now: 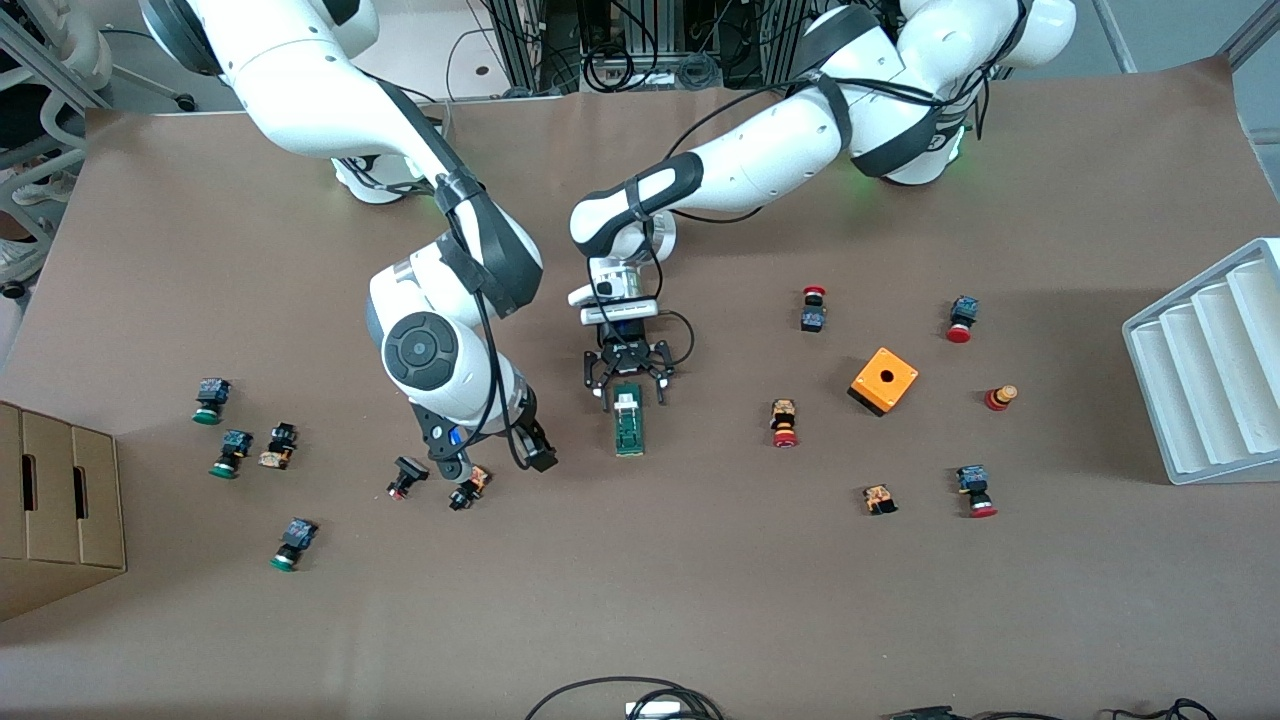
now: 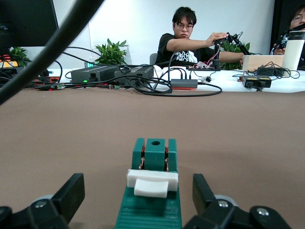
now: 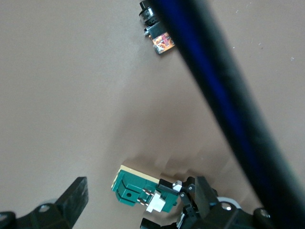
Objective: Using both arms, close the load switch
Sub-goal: 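Grasp the white switch handle with the right gripper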
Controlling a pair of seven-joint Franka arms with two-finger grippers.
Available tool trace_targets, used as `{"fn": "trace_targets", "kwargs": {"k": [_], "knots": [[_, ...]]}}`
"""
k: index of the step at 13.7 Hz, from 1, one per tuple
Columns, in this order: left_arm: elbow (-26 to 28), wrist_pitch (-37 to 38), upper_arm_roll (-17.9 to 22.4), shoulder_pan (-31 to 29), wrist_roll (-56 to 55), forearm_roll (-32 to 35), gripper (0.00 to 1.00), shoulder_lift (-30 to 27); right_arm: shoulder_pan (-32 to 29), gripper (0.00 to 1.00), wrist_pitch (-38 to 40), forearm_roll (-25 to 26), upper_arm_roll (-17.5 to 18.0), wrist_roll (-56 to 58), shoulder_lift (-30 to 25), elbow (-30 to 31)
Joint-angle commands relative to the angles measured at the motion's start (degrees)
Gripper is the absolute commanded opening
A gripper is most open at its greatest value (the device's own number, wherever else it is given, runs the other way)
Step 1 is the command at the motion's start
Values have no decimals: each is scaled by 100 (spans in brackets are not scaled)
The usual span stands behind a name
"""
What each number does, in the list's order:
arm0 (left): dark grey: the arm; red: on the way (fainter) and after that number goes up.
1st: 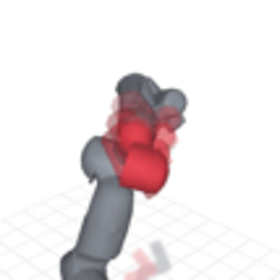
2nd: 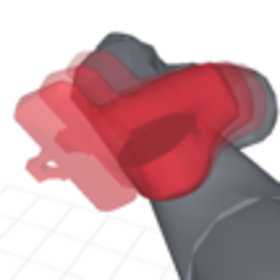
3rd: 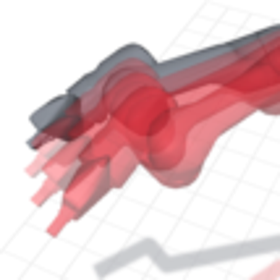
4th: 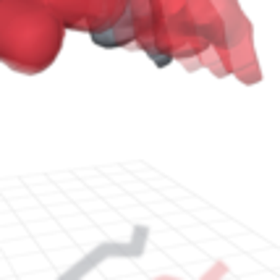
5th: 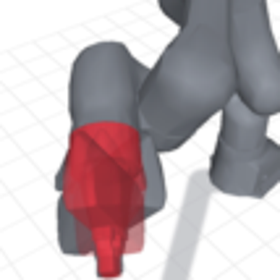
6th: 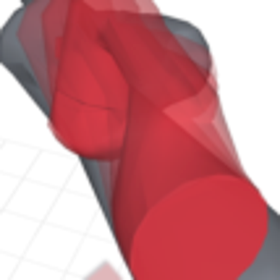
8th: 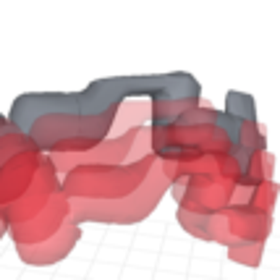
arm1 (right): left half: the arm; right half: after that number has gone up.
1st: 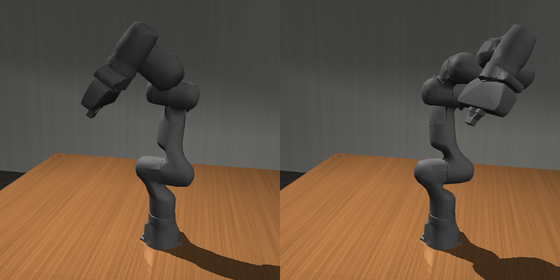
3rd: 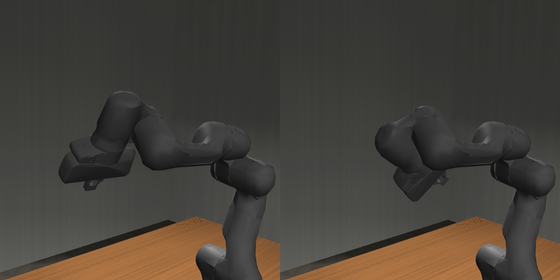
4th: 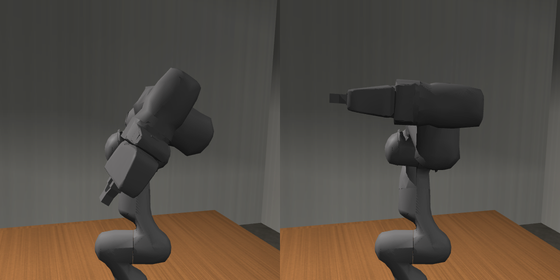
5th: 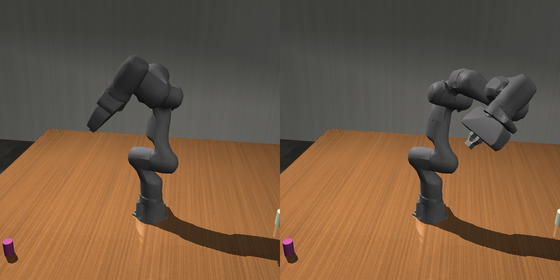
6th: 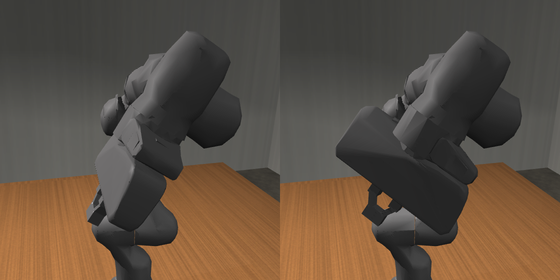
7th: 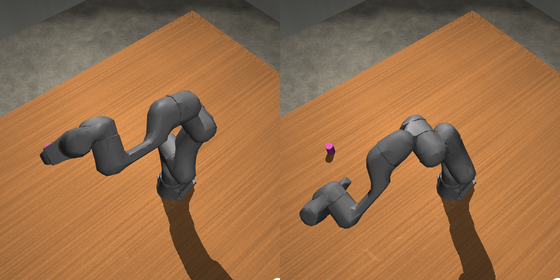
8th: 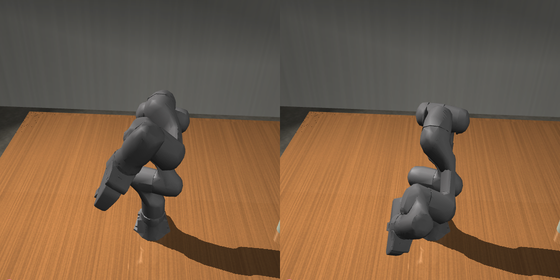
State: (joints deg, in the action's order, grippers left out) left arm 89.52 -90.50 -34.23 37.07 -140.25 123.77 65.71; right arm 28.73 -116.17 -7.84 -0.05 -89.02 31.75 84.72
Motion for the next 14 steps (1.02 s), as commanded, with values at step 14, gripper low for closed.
{"fn": "trace_targets", "kwargs": {"k": [14], "knots": [[-567,-170,-40,107,-3,103,100,390,-7,100,68,-165,-22,-98,103,-245]]}}
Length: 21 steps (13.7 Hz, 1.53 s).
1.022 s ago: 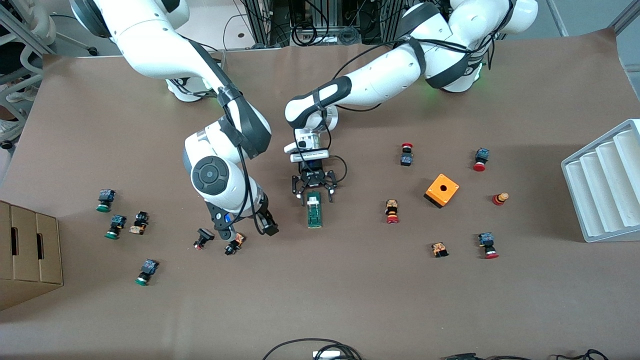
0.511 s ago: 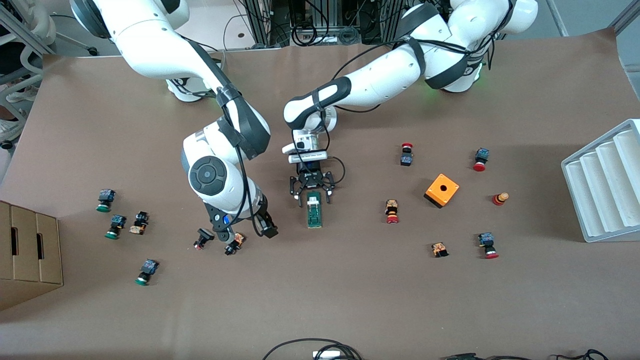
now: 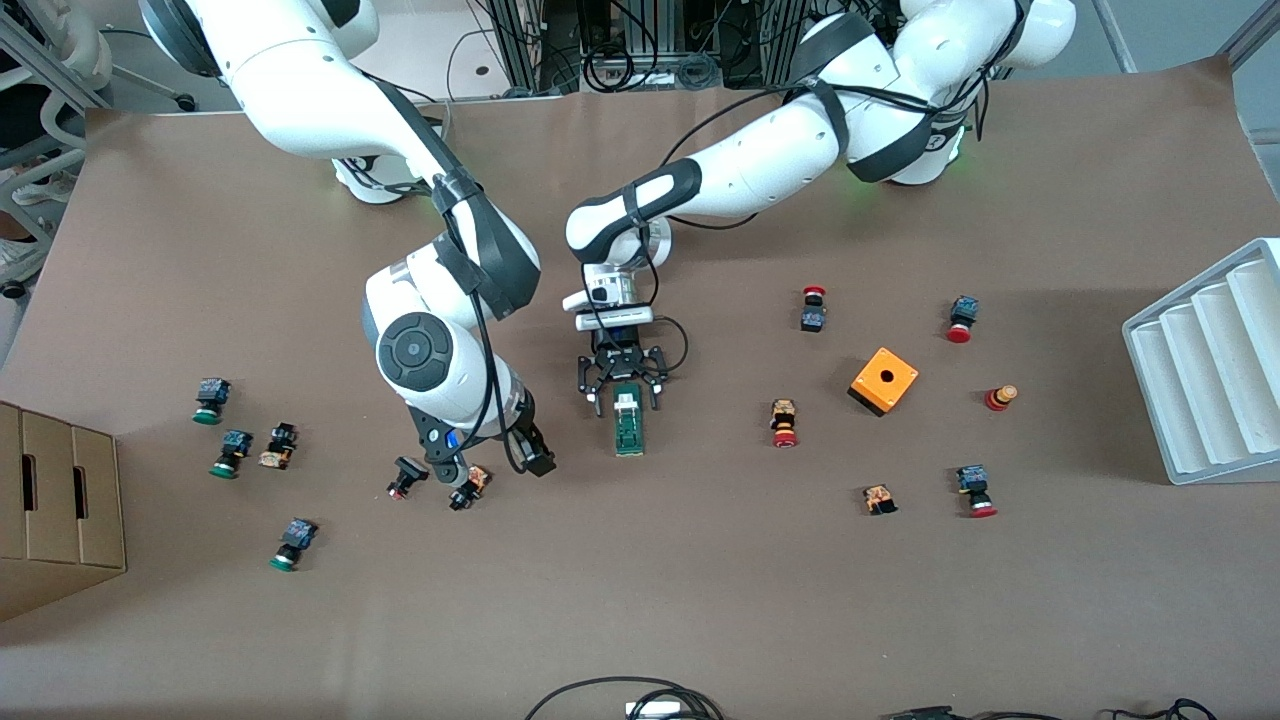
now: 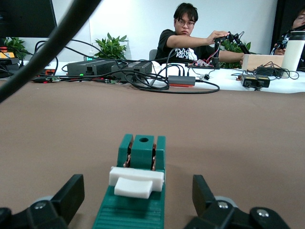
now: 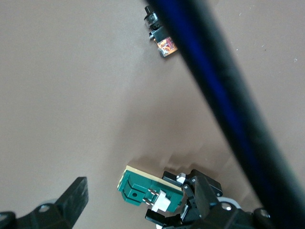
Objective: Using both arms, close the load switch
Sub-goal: 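Grasp the white switch handle with the right gripper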
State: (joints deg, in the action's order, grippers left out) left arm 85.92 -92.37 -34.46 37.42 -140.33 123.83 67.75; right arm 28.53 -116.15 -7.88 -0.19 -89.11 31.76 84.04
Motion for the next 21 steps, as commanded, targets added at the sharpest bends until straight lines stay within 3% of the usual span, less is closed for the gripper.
{"fn": "trace_targets", "kwargs": {"k": [1,7,16,21], "knots": [[-225,17,-17,73,-3,106,100,203,12,100,49,-169,-7,-115,111,-178],[-243,26,-17,73,-3,106,98,221,223,100,-65,-178,2,-685,225,-169],[-348,26,-26,99,41,106,67,335,548,99,-566,-213,2,-1583,480,-143],[-401,35,-122,134,59,36,59,309,777,95,-944,-205,2,-1961,568,-11]]}}
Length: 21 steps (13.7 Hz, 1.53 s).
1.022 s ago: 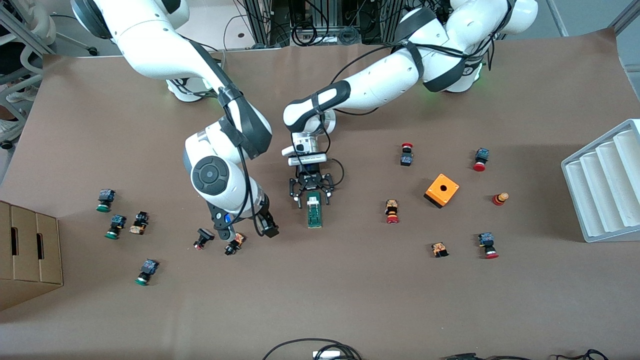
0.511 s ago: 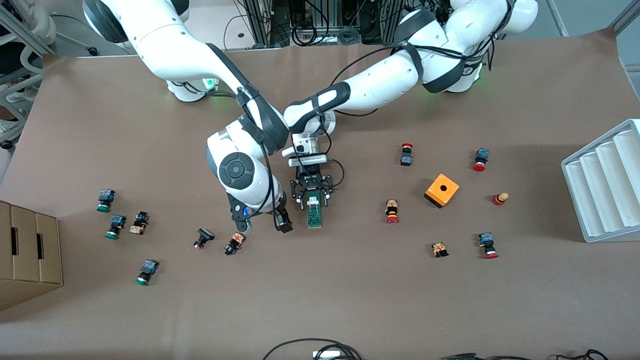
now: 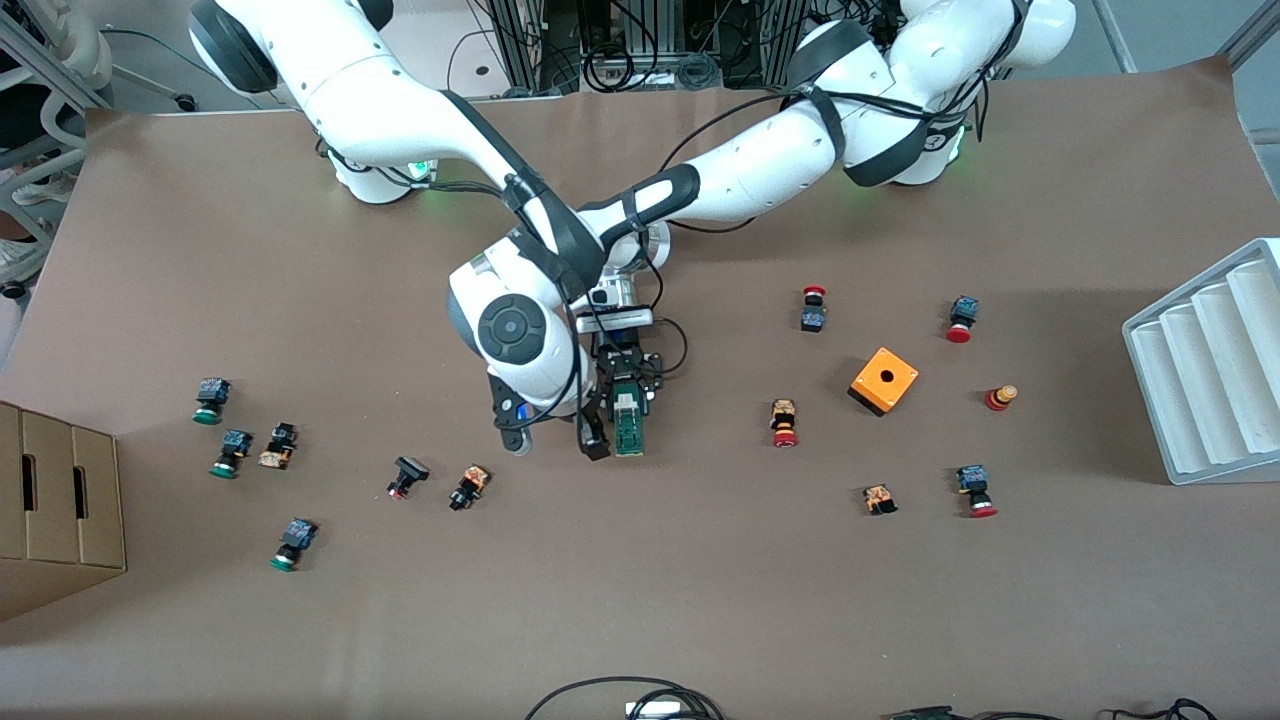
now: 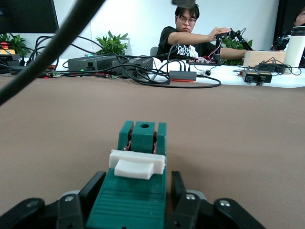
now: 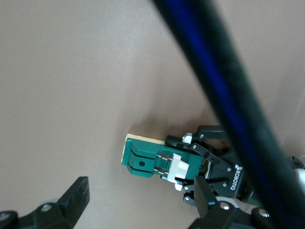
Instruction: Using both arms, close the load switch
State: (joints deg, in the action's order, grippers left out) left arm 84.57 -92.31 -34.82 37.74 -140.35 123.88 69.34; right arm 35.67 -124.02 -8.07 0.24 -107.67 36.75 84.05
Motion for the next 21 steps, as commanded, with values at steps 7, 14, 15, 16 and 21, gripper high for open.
{"fn": "trace_targets", "kwargs": {"k": [7,14,15,16,21], "knots": [[-265,47,-157,111,61,22,46,150,238,76,-781,-186,3,-579,139,419],[-265,29,-157,102,70,31,42,150,274,71,-1300,-142,187,-773,175,849],[-265,29,-157,102,78,31,42,150,282,70,-1344,-133,187,-816,184,876],[-265,29,-157,102,70,31,43,150,291,67,-1379,-116,187,-895,184,877],[-265,29,-157,102,78,40,43,150,423,64,-1695,-81,187,-922,175,1157]]}}
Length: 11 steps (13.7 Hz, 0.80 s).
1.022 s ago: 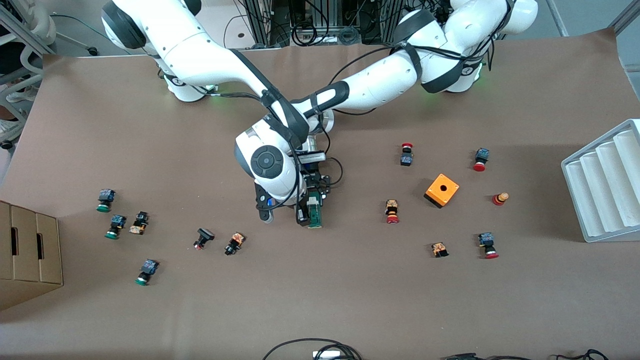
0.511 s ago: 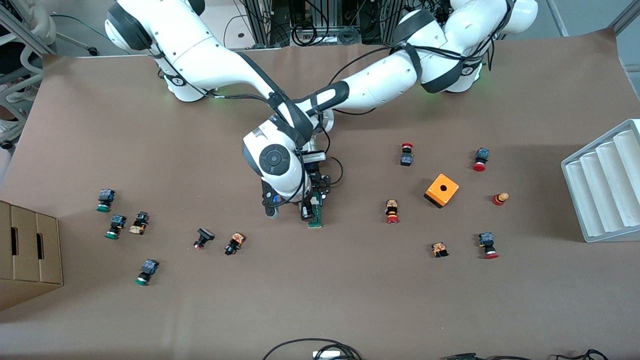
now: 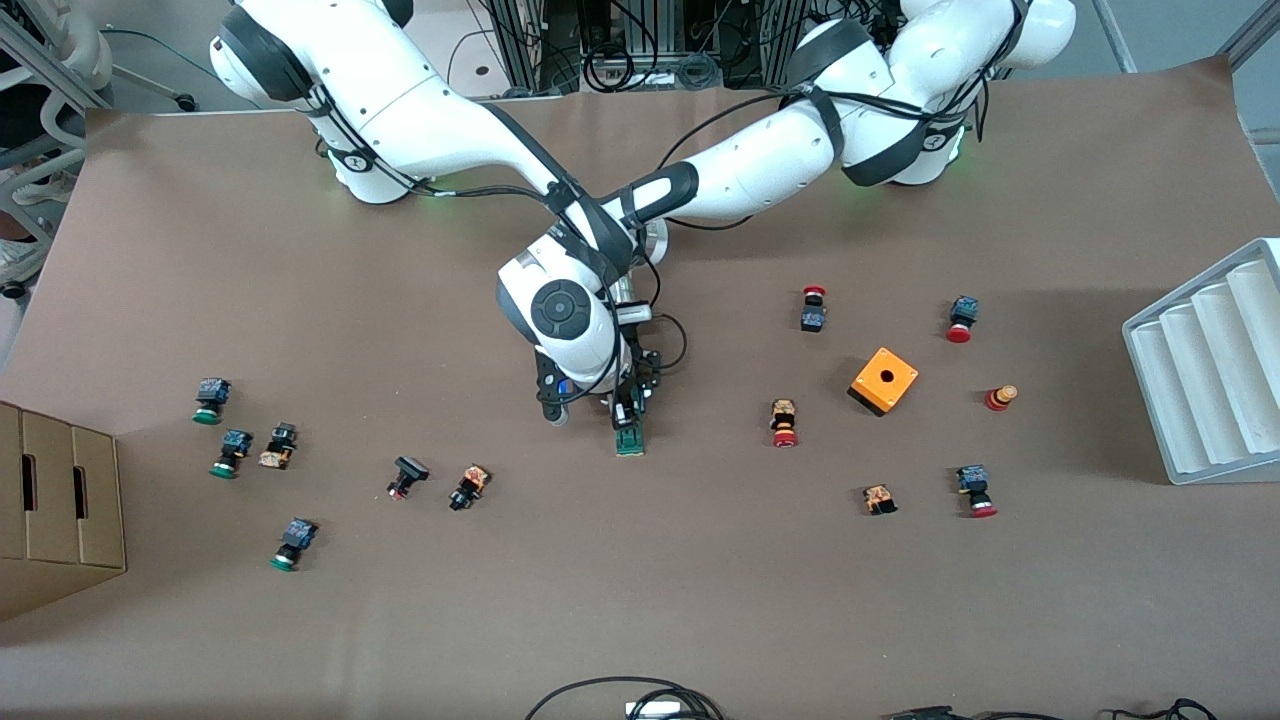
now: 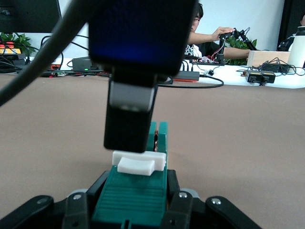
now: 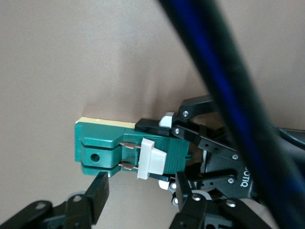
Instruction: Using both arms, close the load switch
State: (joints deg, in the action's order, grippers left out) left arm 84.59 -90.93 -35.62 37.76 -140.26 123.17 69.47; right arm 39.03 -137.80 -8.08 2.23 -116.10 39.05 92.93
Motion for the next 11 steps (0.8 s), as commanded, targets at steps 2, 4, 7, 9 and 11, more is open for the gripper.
{"fn": "trace_targets", "kwargs": {"k": [2,4,7,9,11], "knots": [[-259,-109,-76,100,69,111,43,137,87,63,-352,-27,-4,-79,-56,305],[-259,-118,-76,100,69,120,43,137,96,63,-353,-27,-12,-79,-56,305],[-259,-118,-76,100,69,111,43,137,105,61,-458,-18,-12,-88,-21,305],[-259,-118,-67,100,78,102,48,137,140,60,-493,43,-12,-88,-3,340],[-259,-109,-67,100,78,93,51,137,140,59,-607,61,-12,-79,-12,410]]}}
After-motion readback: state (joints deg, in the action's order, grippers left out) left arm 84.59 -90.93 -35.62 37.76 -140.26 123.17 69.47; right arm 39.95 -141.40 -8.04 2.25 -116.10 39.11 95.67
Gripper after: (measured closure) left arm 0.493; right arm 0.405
